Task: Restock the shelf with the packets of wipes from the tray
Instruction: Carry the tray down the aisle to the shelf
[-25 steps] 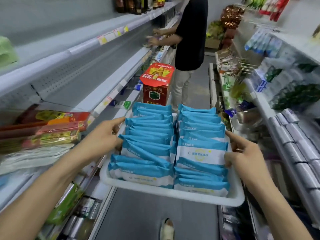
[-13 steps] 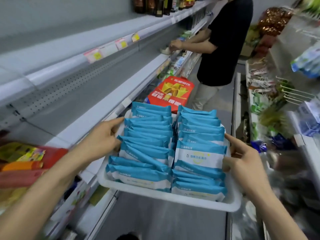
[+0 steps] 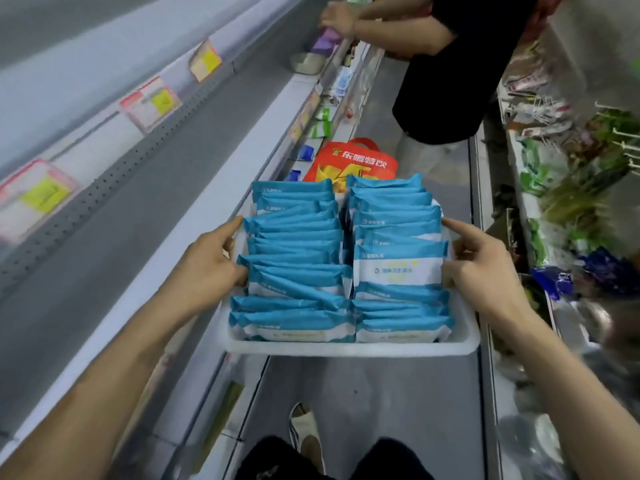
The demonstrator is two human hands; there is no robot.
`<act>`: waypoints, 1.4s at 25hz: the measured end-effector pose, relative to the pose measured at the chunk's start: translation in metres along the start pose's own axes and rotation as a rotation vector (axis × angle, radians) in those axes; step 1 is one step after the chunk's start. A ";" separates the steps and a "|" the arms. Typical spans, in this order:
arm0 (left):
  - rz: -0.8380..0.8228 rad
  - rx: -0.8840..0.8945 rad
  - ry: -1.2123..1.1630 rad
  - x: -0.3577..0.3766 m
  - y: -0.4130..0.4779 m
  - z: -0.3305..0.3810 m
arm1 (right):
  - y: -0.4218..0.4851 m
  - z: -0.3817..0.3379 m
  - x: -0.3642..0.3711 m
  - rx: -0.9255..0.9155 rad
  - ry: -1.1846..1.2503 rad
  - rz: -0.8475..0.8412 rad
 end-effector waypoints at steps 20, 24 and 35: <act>0.052 -0.076 0.090 0.038 0.241 0.103 | 0.238 0.060 -0.001 0.026 0.082 -0.181; 0.031 -0.073 0.114 0.038 0.284 0.102 | 0.264 0.066 0.007 0.044 0.052 -0.165; -0.132 -0.048 0.193 0.043 0.372 0.081 | 0.282 0.078 0.051 0.209 -0.007 -0.097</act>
Point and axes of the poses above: each hand's wrist, its own y-axis towards the middle knuckle, its own x-axis out of the palm, z = x × y, the point moved 1 cm from there along y, towards the middle knuckle, and after that the axes turned 10 degrees about -x, right-handed, at the moved point
